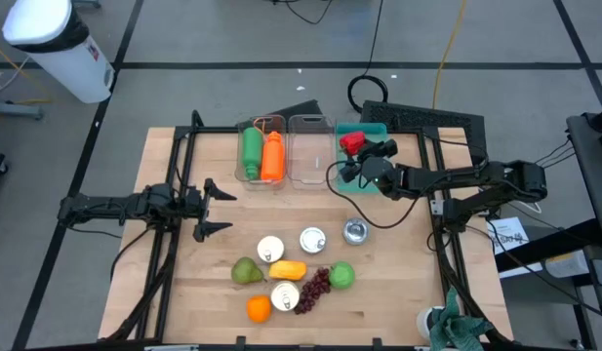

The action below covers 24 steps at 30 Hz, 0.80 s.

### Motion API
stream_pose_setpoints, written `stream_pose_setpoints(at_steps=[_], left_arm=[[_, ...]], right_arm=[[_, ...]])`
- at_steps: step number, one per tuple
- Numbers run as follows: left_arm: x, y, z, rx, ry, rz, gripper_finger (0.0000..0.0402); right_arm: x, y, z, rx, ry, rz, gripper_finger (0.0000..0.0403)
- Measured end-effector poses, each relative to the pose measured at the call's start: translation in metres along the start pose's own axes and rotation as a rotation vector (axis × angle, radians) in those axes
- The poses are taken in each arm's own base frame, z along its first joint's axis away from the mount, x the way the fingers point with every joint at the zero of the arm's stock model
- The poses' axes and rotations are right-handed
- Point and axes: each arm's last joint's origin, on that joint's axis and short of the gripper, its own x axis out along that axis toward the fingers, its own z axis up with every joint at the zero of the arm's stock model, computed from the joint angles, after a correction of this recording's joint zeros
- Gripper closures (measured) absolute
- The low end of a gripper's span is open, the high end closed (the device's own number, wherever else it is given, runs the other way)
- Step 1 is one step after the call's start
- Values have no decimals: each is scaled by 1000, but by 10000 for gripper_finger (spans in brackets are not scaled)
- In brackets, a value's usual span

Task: Pick & Place Food Item
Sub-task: Put the bell pepper into the right transparent bin

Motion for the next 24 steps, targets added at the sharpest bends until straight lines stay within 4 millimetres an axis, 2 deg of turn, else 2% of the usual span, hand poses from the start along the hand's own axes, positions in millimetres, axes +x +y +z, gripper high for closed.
stream_pose_setpoints(at_steps=[12,19,24], left_arm=[[0,0,0,0,0,0,2],[0,0,0,0,0,0,2],[0,0,0,0,0,0,2]], right_arm=[[0,0,0,1,6,18,111],[-1,9,1,-19,37,333,111],[-2,12,3,-26,28,443,111]])
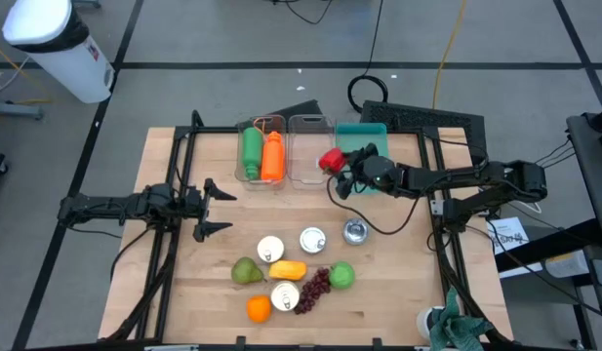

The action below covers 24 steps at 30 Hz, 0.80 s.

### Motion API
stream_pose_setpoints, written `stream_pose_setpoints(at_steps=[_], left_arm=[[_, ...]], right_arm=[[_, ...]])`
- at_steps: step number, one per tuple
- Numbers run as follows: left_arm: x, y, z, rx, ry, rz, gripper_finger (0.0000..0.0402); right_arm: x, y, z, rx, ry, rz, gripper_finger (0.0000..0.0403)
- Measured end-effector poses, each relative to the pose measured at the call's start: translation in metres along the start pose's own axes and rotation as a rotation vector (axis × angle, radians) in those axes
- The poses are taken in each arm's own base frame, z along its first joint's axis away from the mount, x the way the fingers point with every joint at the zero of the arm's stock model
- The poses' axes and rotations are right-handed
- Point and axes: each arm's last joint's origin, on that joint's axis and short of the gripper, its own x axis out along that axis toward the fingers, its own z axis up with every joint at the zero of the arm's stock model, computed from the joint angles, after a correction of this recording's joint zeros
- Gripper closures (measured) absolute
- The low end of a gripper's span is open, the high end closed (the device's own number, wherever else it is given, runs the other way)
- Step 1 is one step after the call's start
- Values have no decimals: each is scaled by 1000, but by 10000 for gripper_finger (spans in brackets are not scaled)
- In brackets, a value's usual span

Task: Pick & Place Food Item
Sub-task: Put the bell pepper into the right transparent bin

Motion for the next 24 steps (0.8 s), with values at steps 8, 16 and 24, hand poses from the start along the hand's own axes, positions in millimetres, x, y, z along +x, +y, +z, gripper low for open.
stream_pose_setpoints(at_steps=[8,16,24], left_arm=[[0,0,0,0,0,0,2],[0,0,0,0,0,0,2],[0,0,0,0,0,0,2]], right_arm=[[1,1,7,25,-64,83,110],[9,-22,19,117,-127,59,110],[34,-26,29,86,-95,32,110]])
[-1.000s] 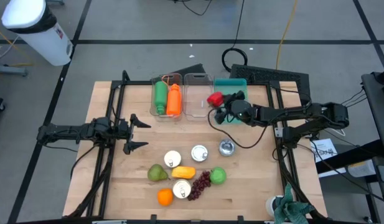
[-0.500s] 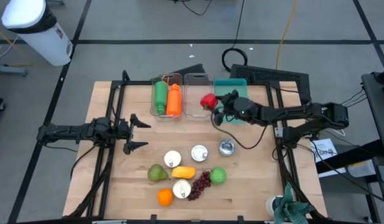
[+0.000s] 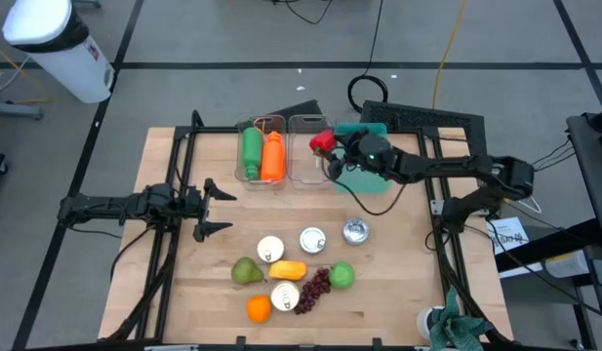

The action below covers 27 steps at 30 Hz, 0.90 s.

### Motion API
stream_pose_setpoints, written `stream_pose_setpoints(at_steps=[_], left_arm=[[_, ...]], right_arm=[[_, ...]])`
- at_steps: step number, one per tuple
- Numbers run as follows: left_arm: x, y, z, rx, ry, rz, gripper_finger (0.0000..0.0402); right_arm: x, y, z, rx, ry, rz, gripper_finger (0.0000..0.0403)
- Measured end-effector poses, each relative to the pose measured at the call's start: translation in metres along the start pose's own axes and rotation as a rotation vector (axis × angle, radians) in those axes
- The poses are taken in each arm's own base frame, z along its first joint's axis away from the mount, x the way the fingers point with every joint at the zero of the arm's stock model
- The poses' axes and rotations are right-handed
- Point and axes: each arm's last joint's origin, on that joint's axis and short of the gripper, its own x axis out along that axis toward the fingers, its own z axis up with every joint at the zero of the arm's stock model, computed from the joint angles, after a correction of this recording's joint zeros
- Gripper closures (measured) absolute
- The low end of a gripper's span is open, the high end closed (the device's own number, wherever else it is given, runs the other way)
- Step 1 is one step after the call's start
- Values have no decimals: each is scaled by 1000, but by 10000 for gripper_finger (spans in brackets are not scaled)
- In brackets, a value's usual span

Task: Pick & Place Food Item
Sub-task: Put the bell pepper into the right transparent bin

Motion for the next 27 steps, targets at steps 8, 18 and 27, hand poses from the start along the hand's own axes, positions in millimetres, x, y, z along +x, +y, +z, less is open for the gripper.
stream_pose_setpoints(at_steps=[8,18,27], left_arm=[[0,0,0,0,0,0,2],[0,0,0,0,0,0,2],[0,0,0,0,0,0,2]], right_arm=[[52,2,14,-44,31,-6,110],[114,-7,-1,-96,101,-45,110],[124,-13,-16,-113,149,-141,96]])
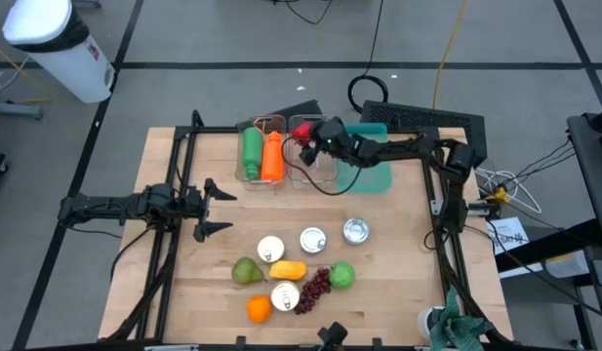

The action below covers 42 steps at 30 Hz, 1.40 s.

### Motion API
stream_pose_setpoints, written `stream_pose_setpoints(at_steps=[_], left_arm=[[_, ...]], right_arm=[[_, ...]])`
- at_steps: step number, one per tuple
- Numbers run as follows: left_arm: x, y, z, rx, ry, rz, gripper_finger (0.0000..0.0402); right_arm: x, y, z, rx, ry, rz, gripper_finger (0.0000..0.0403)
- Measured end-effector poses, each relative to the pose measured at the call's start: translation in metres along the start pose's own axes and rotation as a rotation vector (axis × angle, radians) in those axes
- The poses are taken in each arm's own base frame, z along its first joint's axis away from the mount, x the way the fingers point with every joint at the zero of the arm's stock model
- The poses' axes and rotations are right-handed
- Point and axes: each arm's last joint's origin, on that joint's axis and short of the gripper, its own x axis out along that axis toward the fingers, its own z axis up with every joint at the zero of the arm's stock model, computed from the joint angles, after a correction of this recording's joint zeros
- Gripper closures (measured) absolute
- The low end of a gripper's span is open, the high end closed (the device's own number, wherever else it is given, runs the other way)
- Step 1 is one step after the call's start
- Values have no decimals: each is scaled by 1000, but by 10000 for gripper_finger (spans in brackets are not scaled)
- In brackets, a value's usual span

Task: Pick & Place Food Item
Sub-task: Put the bell pepper into the right transparent bin, then put the apple into the right transparent bin

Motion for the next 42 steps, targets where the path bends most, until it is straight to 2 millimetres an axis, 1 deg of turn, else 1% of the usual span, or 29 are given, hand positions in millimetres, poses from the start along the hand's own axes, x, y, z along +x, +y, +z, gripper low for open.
stream_pose_setpoints(at_steps=[7,13,15,17,22,25,27,33,38,42], left_arm=[[0,0,0,0,0,0,2],[0,0,0,0,0,0,2],[0,0,0,0,0,0,2],[0,0,0,0,0,0,2],[0,0,0,0,0,0,2],[0,0,0,0,1,0,2],[0,0,0,0,0,0,2],[0,0,0,0,0,0,2],[0,0,0,0,0,0,2],[0,0,0,0,0,0,2]], right_arm=[[0,0,-1,-2,12,4,60],[-1,0,-4,-15,53,4,54],[-10,0,0,-23,78,10,58],[-20,2,9,-26,68,21,62],[-59,9,28,-57,102,60,68],[-90,14,40,-82,117,95,69],[-111,20,45,-106,131,126,69],[-170,43,45,-177,214,240,69],[-212,71,35,-236,271,360,69],[-242,90,24,-225,318,437,69]])
